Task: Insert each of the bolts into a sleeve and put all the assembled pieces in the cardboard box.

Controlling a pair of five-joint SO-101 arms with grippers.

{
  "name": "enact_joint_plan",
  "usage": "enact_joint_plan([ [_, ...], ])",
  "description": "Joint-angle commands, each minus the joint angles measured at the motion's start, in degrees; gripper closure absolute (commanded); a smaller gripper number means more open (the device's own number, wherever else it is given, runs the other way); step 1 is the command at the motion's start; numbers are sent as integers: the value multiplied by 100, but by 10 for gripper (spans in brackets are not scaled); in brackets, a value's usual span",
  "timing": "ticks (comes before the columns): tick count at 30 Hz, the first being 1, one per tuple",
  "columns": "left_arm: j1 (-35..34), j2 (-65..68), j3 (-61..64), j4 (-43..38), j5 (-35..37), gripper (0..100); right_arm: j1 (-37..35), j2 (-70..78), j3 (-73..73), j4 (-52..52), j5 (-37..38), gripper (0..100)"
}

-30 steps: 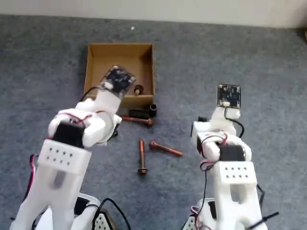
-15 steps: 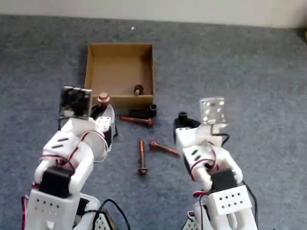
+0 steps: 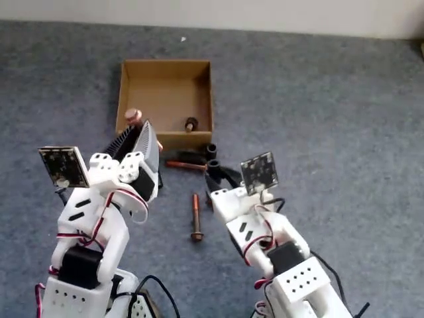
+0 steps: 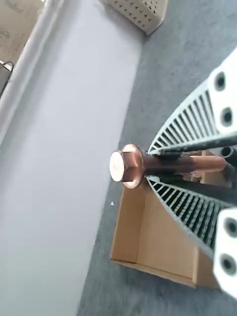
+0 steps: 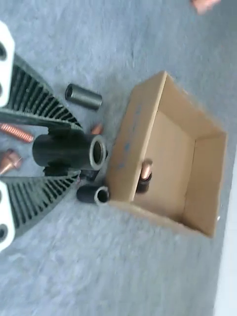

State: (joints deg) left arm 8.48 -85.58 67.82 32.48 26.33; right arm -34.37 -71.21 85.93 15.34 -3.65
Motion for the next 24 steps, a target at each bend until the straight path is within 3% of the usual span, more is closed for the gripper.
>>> enact_joint_plan([
  [1, 295, -84, 136, -519, 26, 995, -110, -145, 215, -848, 404, 995],
  [7, 1015, -84, 374, -519, 18, 995, -171, -145, 1138, -2255, 1090, 995],
  [16, 1455, -40, 400, -519, 18, 995, -470, -145, 1314, -2308, 1099, 995],
  [19, 1499, -40, 400, -519, 9, 995, -585, -171, 1314, -2316, 1451, 995],
  [24, 1648, -57, 567, -519, 9, 995, -567, -892, 1385, -2255, 1538, 995],
])
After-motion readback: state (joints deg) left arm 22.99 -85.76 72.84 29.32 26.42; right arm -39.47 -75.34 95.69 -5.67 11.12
